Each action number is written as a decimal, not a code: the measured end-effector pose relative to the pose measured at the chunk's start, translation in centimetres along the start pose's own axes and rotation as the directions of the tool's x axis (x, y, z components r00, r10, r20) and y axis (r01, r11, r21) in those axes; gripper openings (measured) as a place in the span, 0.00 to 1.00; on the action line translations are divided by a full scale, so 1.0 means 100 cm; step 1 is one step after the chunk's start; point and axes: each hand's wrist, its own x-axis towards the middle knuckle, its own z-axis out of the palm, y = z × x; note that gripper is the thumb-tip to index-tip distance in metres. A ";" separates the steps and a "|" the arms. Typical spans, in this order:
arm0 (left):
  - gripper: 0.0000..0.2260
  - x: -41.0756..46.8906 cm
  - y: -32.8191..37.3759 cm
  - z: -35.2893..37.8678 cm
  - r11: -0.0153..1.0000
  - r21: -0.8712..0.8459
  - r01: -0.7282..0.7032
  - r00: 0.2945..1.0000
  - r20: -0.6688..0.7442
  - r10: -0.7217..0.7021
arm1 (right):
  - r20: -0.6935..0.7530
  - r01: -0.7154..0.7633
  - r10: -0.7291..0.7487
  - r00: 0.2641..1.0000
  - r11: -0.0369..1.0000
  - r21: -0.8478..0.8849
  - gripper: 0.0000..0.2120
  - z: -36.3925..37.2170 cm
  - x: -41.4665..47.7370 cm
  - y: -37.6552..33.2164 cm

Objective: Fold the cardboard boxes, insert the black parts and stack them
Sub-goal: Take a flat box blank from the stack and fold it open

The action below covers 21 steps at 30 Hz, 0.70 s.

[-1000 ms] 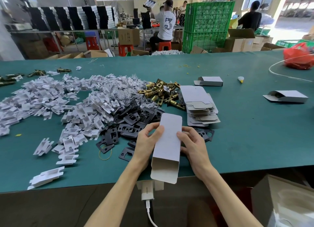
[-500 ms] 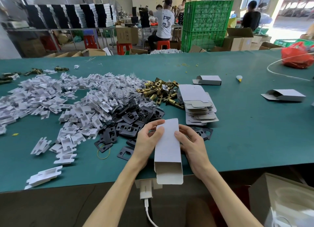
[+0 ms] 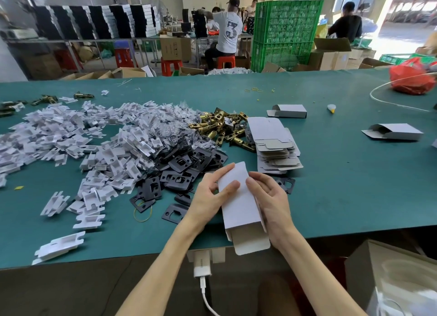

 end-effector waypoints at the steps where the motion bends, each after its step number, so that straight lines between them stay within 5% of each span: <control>1: 0.26 0.000 -0.001 0.000 1.000 0.008 -0.005 1.000 0.008 0.005 | 0.000 0.003 -0.003 1.000 1.000 -0.005 0.23 0.001 0.000 -0.001; 8: 0.23 0.002 -0.008 -0.007 0.981 -0.178 -0.075 0.979 -0.203 0.038 | 0.091 -0.053 0.056 0.994 0.998 -0.035 0.24 0.006 -0.004 -0.008; 13: 0.23 0.007 -0.012 -0.012 0.974 -0.171 -0.147 0.869 -0.492 0.045 | 0.198 -0.053 0.066 0.978 0.996 -0.074 0.40 0.008 -0.005 -0.009; 21: 0.24 0.006 -0.013 -0.008 0.981 -0.153 -0.121 0.949 -0.306 0.069 | 0.183 -0.061 0.075 0.980 0.995 -0.078 0.26 0.006 -0.007 -0.010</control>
